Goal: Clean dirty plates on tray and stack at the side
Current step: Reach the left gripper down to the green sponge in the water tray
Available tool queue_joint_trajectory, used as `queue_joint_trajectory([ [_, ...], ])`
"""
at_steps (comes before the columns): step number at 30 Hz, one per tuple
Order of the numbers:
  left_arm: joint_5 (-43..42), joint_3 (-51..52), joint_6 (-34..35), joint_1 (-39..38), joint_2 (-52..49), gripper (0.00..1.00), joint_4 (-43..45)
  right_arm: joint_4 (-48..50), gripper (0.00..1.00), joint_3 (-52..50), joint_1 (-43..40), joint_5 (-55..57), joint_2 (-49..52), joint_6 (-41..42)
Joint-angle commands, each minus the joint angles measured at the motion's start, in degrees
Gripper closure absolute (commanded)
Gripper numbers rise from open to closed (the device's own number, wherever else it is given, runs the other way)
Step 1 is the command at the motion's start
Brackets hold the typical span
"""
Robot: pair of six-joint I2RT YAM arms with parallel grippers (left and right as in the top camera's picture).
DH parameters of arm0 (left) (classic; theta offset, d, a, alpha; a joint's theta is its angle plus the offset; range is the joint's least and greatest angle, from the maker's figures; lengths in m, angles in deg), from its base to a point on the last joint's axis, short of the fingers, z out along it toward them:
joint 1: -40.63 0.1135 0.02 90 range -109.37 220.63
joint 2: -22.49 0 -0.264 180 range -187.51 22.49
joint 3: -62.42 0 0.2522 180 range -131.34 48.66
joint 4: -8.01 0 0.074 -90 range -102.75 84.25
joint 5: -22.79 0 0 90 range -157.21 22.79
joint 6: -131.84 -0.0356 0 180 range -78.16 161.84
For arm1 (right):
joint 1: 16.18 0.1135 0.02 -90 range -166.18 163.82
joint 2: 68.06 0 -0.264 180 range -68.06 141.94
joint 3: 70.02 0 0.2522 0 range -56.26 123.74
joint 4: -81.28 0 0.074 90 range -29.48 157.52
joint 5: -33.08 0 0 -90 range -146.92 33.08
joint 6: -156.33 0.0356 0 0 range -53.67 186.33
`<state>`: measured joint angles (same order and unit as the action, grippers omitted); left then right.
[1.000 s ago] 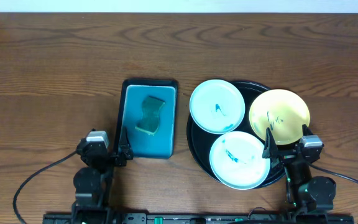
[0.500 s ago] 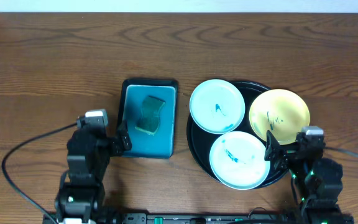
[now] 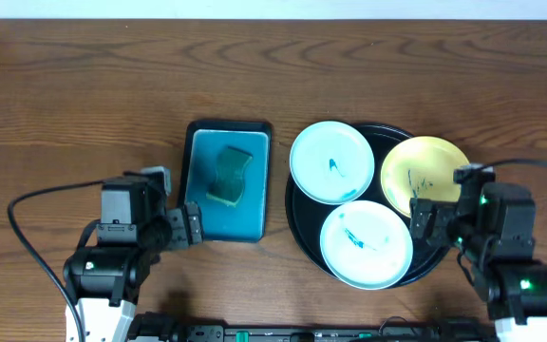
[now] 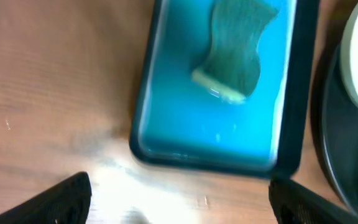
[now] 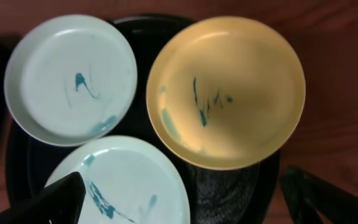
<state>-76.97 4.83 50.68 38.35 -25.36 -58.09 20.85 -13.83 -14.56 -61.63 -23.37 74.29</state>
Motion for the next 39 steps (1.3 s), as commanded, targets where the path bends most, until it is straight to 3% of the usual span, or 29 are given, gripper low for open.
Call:
queue_joint_trajectory([
  [1,-1.62,-1.40,2.58,0.24,0.00,0.08,-1.46,0.28,0.01,2.56,0.46,-1.86,1.14,-1.20],
  [11,-1.62,-1.90,2.67,0.22,-0.96,0.09,7.52,2.23,0.01,2.56,0.46,-7.98,1.03,-1.18],
  [20,-1.16,-7.54,-0.92,-0.42,-16.00,0.17,14.45,2.10,0.01,2.54,0.46,-7.34,1.46,-1.20],
  [25,0.26,-8.59,-1.70,-3.96,-24.41,0.19,18.80,2.10,0.02,2.54,0.46,-7.34,3.21,-1.18],
  [33,12.48,-8.59,-3.89,-14.25,-33.79,0.20,26.80,1.84,0.04,2.54,0.46,-7.37,7.39,-1.18],
  [37,12.85,-8.59,-3.87,-17.27,-37.75,0.19,30.29,1.55,0.06,2.54,0.46,-7.37,8.39,-1.18],
  [39,12.85,-8.59,-3.76,-17.79,-40.89,0.25,31.93,1.27,0.06,2.54,0.46,-7.37,8.46,-1.18],
])
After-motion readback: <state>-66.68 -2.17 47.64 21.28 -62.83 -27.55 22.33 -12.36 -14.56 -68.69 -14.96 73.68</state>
